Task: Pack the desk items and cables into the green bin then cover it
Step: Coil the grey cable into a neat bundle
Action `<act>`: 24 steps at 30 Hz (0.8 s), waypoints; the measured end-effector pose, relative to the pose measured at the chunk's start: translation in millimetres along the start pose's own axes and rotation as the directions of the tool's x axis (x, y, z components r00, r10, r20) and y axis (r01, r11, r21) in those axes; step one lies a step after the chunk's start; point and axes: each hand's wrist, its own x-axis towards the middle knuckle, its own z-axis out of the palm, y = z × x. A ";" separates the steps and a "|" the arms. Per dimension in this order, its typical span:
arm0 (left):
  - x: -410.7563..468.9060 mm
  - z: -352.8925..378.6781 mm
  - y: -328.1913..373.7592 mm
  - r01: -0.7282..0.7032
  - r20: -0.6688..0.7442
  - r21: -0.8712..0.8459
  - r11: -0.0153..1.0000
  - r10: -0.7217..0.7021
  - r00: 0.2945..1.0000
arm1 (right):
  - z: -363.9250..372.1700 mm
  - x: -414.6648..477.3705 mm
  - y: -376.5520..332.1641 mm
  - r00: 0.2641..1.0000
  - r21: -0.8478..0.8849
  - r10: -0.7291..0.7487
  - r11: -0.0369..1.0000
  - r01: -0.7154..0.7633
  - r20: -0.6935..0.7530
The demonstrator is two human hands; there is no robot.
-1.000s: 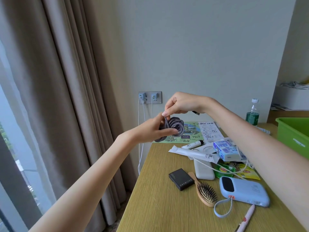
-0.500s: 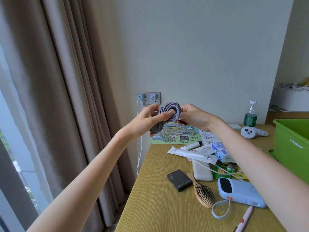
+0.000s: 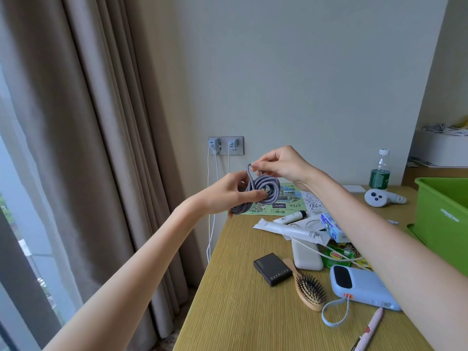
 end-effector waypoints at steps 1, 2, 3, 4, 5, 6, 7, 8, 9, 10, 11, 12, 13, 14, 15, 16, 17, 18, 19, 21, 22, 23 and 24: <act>0.1 -0.1 -0.2 -0.005 0.002 0.002 1.000 0.005 1.000 | 1.3 0.5 -0.7 1.000 0.027 0.017 0.999 -0.017 -0.004; 0.3 -0.4 -0.7 -0.010 0.001 0.002 1.000 0.010 1.000 | 2.1 1.3 -1.0 0.999 0.042 0.033 0.999 -0.033 -0.008; 0.5 -0.7 -1.3 -0.015 -0.002 0.002 1.000 0.015 1.000 | 2.9 2.3 -1.3 0.999 0.054 0.052 0.997 -0.051 -0.009; 0.6 -1.1 -2.3 -0.020 -0.007 0.005 1.000 0.020 1.000 | 3.3 2.9 -1.5 0.997 0.067 0.073 0.995 -0.072 -0.006; 0.7 -1.5 -3.3 -0.022 -0.013 0.014 1.000 0.022 1.000 | 3.4 3.2 -1.7 0.996 0.081 0.094 0.992 -0.093 -0.001; 0.7 -2.0 -4.2 -0.017 -0.021 0.031 0.999 0.018 1.000 | 2.9 3.5 -1.7 0.994 0.091 0.114 0.989 -0.114 0.004; 1.0 -2.3 -5.1 -0.008 -0.032 0.053 0.999 0.010 0.999 | 2.3 3.6 -2.0 0.991 0.098 0.133 0.986 -0.133 0.009; 1.2 -2.3 -5.9 0.000 -0.047 0.078 0.997 0.003 0.999 | 1.4 3.7 -2.3 0.988 0.103 0.151 0.983 -0.152 0.015; 1.7 -2.1 -6.7 0.006 -0.064 0.105 0.994 0.001 0.998 | 0.8 3.7 -2.6 0.985 0.108 0.168 0.980 -0.170 0.023; 2.1 -1.7 -7.2 0.010 -0.081 0.134 0.991 0.001 0.997 | 0.0 3.7 -2.7 0.982 0.108 0.185 0.976 -0.188 0.033; 2.4 -1.3 -7.4 0.013 -0.092 0.160 0.987 0.002 0.996 | -0.5 3.4 -2.7 0.978 0.097 0.204 0.973 -0.207 0.044; 2.8 -1.0 -7.2 0.016 -0.096 0.181 0.983 0.001 0.995 | -1.1 2.9 -2.5 0.973 0.076 0.223 0.971 -0.227 0.060; 2.9 -0.7 -6.6 0.021 -0.093 0.197 0.980 -0.003 0.996 | -1.6 2.1 -2.2 0.967 0.051 0.239 0.969 -0.243 0.084; 2.6 -0.7 -5.7 0.026 -0.085 0.201 0.979 -0.009 0.996 | -1.9 0.9 -1.5 0.961 0.028 0.248 0.967 -0.253 0.119; 2.0 -0.9 -4.7 0.028 -0.072 0.187 0.982 -0.015 0.997 | -1.9 -0.7 -0.7 0.954 0.012 0.252 0.966 -0.257 0.160; 1.2 -1.1 -3.7 0.025 -0.057 0.157 0.987 -0.016 0.998 | -2.0 -2.6 0.0 0.948 0.008 0.250 0.967 -0.256 0.199; 0.2 -1.3 -2.6 0.015 -0.042 0.121 0.993 -0.010 0.999 | -2.1 -4.6 0.5 0.943 0.019 0.242 0.967 -0.253 0.230; -0.9 -1.6 -1.6 0.003 -0.031 0.091 0.996 0.000 1.000 | -2.5 -6.5 1.1 0.940 0.042 0.231 0.968 -0.249 0.251; -1.8 -2.1 -0.9 -0.010 -0.025 0.066 0.998 0.012 1.000 | -2.9 -8.0 1.7 0.940 0.074 0.219 0.967 -0.246 0.262; -3.0 -3.2 0.0 -0.023 -0.021 0.035 0.999 0.024 0.999 | -4.5 -10.1 3.0 0.943 0.140 0.196 0.961 -0.240 0.268; -3.0 -3.7 0.1 -0.023 -0.020 0.033 0.999 0.024 1.000 | -5.2 -11.0 3.4 0.945 0.161 0.189 0.958 -0.237 0.269; -2.4 -4.0 -0.1 -0.021 -0.019 0.037 0.999 0.021 1.000 | -5.3 -11.7 3.7 0.945 0.176 0.183 0.956 -0.235 0.270; -1.6 -4.2 -0.2 -0.017 -0.018 0.043 0.999 0.018 1.000 | -5.2 -12.0 4.2 0.946 0.189 0.178 0.954 -0.234 0.272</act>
